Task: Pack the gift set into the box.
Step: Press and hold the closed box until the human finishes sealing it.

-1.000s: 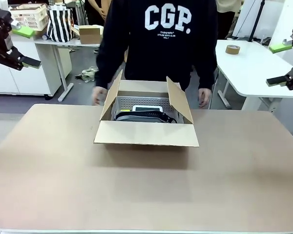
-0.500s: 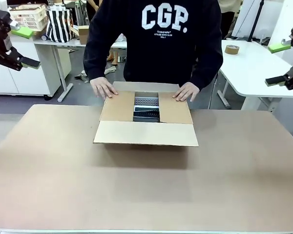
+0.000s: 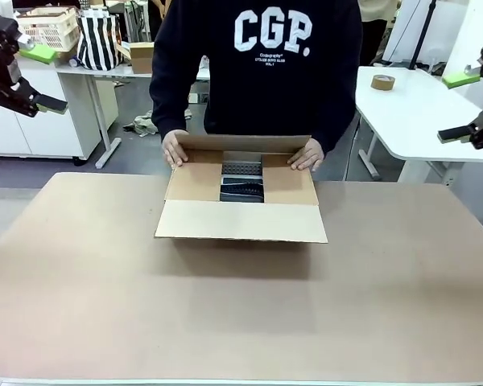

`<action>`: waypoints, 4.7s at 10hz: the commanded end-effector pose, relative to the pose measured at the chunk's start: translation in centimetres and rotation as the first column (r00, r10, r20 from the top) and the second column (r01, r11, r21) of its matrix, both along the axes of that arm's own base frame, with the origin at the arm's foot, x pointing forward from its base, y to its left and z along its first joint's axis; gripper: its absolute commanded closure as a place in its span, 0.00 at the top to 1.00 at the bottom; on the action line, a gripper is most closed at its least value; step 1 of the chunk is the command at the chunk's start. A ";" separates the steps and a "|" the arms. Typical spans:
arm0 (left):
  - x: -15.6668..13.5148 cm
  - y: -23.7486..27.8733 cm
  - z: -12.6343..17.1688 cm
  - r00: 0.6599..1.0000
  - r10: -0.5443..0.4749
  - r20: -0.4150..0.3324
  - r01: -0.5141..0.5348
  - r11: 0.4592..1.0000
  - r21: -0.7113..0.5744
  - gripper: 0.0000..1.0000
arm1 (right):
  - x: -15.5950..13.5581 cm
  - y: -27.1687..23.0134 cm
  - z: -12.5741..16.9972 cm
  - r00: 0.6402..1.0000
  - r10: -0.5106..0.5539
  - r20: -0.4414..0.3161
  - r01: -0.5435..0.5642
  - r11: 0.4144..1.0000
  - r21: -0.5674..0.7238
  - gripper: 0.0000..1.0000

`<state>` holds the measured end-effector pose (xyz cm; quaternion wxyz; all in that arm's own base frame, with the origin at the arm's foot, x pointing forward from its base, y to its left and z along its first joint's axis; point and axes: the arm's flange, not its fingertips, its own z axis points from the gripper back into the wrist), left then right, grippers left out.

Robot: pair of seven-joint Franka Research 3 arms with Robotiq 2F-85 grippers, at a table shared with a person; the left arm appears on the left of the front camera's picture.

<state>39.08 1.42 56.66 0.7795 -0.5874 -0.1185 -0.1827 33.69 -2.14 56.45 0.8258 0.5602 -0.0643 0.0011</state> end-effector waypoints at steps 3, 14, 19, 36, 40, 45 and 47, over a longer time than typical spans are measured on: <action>-0.2 0.1 0.0 1.000 -0.006 0.012 0.006 1.000 0.014 1.00 | 0.2 0.2 0.0 0.999 0.000 0.033 -0.001 1.000 0.022 1.00; -0.2 0.1 0.0 1.000 -0.006 0.012 0.006 1.000 0.014 1.00 | 0.2 0.2 0.0 0.999 0.000 0.033 -0.001 1.000 0.022 1.00; -0.2 0.1 0.0 1.000 -0.006 0.012 0.006 1.000 0.014 1.00 | 0.2 0.2 0.0 0.999 0.000 0.033 -0.001 1.000 0.022 1.00; -0.2 0.1 0.0 1.000 -0.006 0.012 0.006 1.000 0.014 1.00 | 0.2 0.2 0.0 0.999 0.000 0.033 -0.001 1.000 0.022 1.00; -0.2 0.1 0.0 1.000 -0.006 0.012 0.006 1.000 0.014 1.00 | 0.2 0.2 0.0 0.999 0.000 0.033 -0.001 1.000 0.022 1.00; -0.2 0.1 0.0 1.000 -0.006 0.012 0.006 1.000 0.014 1.00 | 0.2 0.2 0.0 0.999 0.000 0.033 -0.001 1.000 0.022 1.00; -0.2 0.1 0.0 1.000 -0.006 0.012 0.006 1.000 0.014 1.00 | 0.2 0.2 0.0 0.999 0.000 0.033 -0.001 1.000 0.022 1.00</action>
